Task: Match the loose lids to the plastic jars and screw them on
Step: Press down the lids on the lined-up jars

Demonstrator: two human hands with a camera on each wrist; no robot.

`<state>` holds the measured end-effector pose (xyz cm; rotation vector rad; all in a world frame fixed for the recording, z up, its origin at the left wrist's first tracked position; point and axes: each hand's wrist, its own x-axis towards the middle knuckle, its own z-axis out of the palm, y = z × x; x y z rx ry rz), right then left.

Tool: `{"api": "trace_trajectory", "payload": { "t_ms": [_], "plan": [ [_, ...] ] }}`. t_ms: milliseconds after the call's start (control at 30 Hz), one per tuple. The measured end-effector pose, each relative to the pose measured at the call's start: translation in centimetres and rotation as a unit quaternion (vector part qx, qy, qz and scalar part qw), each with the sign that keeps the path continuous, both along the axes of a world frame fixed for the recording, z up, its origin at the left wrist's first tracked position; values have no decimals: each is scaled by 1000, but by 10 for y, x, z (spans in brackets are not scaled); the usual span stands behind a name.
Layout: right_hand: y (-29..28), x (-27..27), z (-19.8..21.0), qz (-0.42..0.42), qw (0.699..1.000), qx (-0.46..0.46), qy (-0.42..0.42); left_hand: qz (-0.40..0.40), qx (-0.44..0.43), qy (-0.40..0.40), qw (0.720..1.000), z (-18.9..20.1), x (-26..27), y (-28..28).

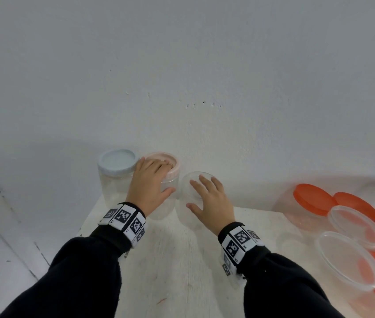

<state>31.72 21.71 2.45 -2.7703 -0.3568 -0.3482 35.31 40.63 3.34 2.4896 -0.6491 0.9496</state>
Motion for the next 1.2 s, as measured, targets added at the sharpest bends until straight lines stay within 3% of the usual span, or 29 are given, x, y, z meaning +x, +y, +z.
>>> {"api": "trace_trajectory", "payload": {
  "t_ms": [433, 633, 767, 900, 1033, 1200],
  "plan": [
    [12, 2, 6, -6, 998, -53, 27, 1, 11, 11, 1000, 0, 1, 1],
    [16, -1, 16, -19, 991, -120, 48, 12, 16, 25, 999, 2, -1, 1],
    [12, -25, 24, -46, 993, -107, -3, 13, 11, 31, 999, 3, -3, 0],
    [-18, -68, 17, -78, 990, -82, -82, 16, 8, 37, 999, 7, -4, 0],
    [-70, -110, 9, -140, 981, -105, -84, 21, 3, 50, 999, 8, -7, 0],
    [-130, -149, 11, -279, 953, -110, -48, 27, 13, 40, 999, 8, -7, -1]
  ]
}}
